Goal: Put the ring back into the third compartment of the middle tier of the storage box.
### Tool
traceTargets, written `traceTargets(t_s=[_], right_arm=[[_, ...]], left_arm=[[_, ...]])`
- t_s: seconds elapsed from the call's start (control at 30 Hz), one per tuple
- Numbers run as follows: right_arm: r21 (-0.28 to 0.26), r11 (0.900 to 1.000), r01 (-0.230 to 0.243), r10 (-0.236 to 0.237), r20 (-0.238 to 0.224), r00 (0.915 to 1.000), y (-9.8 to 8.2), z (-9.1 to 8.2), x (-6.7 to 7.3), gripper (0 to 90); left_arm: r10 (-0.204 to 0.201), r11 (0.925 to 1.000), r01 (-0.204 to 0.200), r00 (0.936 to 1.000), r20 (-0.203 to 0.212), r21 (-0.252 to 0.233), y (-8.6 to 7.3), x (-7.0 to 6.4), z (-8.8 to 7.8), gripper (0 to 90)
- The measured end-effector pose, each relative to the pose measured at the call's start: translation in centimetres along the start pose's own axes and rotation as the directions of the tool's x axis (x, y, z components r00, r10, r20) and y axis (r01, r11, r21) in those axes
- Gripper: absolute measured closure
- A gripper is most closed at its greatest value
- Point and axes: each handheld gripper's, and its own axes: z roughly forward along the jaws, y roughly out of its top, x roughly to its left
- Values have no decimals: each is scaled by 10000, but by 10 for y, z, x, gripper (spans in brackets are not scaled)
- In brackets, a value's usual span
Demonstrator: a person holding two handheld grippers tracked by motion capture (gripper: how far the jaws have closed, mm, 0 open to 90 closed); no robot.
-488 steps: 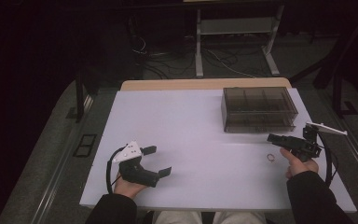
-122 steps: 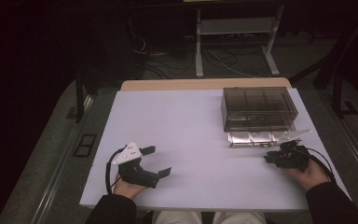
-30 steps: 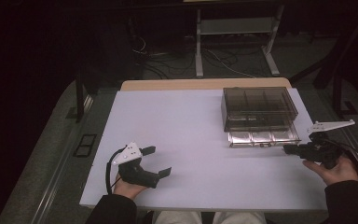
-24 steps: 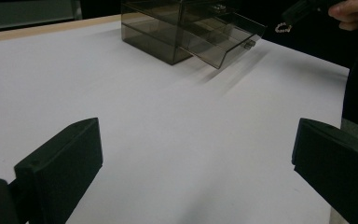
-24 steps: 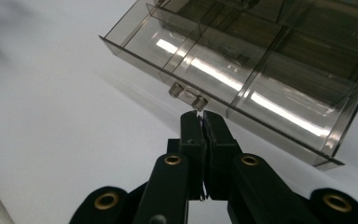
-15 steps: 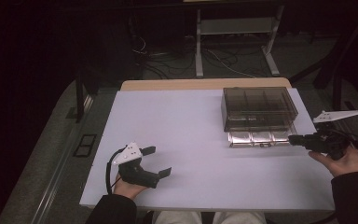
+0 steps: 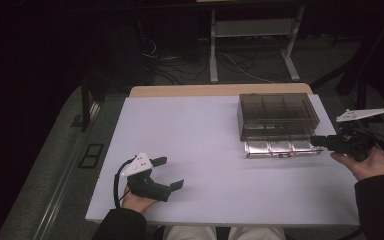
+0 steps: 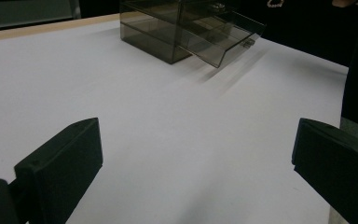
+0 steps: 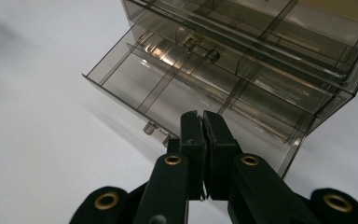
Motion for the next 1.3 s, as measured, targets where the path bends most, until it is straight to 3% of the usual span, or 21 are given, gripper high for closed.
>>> traceTargets(t_s=[1.0,1.3], right_arm=[[-402,9974,-590,596,124,9981,0,19,-23,867],[-303,9964,-793,800,223,9965,-2,28,-30,866]], left_arm=[[13,10000,-13,10000,-20,-24,0,0,0,9],[39,10000,-39,10000,-24,-17,0,0,0,9]])
